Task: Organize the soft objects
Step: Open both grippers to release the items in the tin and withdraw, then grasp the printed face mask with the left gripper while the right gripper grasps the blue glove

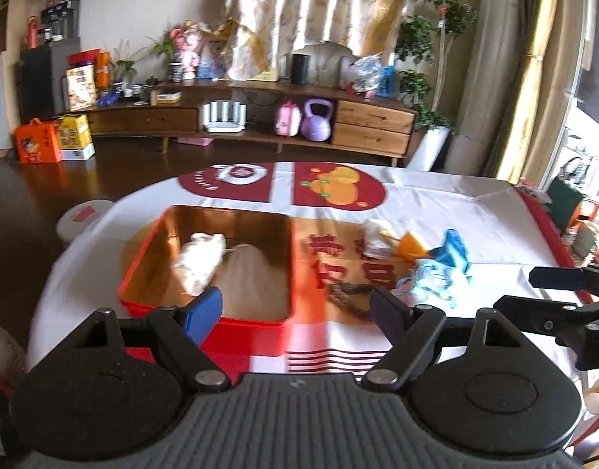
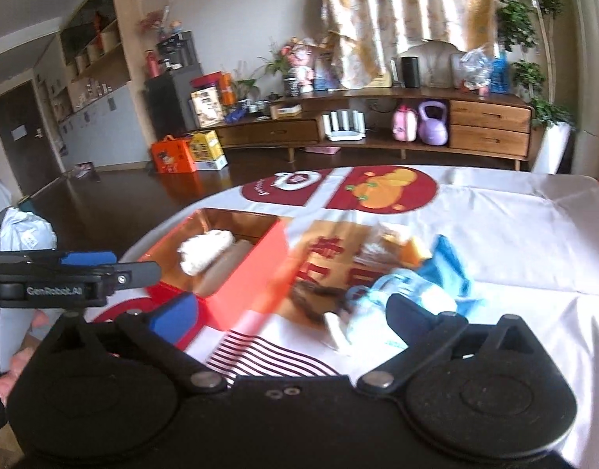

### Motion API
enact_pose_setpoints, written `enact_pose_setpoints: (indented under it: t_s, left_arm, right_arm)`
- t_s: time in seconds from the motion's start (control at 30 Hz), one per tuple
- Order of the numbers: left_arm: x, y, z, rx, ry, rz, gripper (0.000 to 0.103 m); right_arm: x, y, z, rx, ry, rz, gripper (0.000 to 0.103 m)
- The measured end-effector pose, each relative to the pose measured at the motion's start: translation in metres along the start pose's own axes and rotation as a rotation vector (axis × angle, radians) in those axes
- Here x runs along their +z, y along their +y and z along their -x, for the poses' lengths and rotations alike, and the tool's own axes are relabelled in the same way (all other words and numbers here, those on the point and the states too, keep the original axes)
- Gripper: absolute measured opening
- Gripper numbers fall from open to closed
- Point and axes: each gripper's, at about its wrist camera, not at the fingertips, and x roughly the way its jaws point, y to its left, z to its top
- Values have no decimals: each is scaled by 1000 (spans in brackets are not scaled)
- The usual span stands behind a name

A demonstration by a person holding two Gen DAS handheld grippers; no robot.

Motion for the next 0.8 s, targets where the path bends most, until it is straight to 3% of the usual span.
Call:
enact_pose_setpoints:
  t_s: [0.4,0.8]
  left_arm:
    - [-13,-37,-34,-48,41,-14,86]
    - [-11,-63,-92,-50,99,-122,86]
  right_arm:
    - [-16,-48,3,-84,9,-22,103]
    - [-24,-78,-25,-108,69,-35,102]
